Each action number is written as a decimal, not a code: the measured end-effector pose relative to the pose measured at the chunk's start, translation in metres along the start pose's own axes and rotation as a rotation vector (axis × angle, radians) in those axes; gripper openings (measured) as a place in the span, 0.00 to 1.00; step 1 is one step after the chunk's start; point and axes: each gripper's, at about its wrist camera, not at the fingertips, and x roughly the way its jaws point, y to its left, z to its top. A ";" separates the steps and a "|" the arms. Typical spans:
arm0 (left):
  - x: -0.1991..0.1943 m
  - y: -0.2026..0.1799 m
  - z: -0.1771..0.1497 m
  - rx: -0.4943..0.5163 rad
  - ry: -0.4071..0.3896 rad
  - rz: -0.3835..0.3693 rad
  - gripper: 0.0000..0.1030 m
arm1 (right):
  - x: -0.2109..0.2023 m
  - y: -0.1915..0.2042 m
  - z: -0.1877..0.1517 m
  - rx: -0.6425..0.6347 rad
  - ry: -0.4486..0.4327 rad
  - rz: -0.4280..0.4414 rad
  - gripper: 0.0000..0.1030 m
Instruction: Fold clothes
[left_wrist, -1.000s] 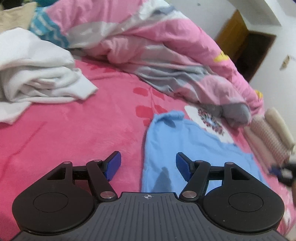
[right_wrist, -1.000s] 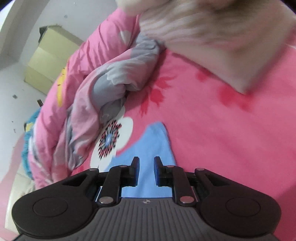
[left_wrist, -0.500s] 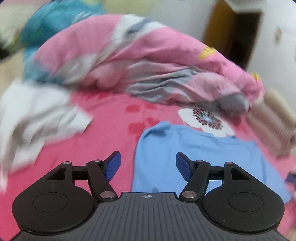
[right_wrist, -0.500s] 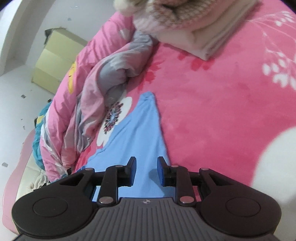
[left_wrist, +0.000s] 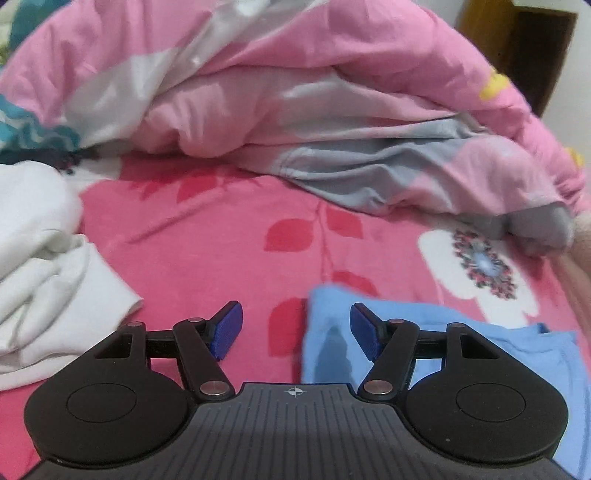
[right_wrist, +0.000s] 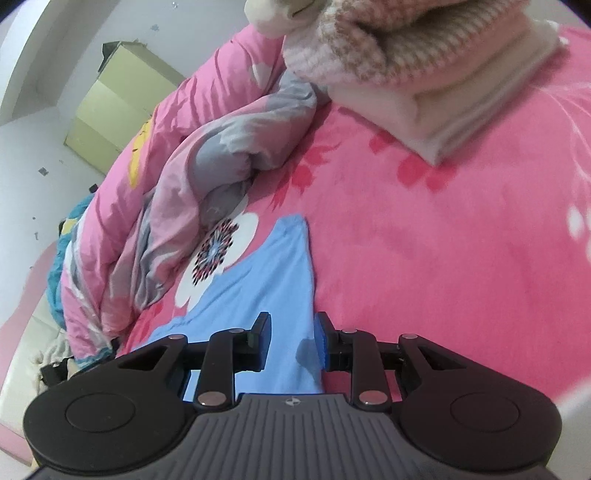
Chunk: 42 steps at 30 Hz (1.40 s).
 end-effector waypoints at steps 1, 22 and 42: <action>0.000 -0.001 0.000 0.015 0.004 -0.017 0.63 | 0.008 0.000 0.007 -0.005 0.002 0.000 0.27; 0.019 -0.001 -0.006 0.069 -0.031 -0.044 0.15 | 0.140 0.038 0.072 -0.342 0.103 -0.080 0.11; -0.011 -0.003 -0.007 0.065 -0.168 -0.006 0.04 | 0.108 0.087 0.075 -0.489 -0.121 -0.085 0.05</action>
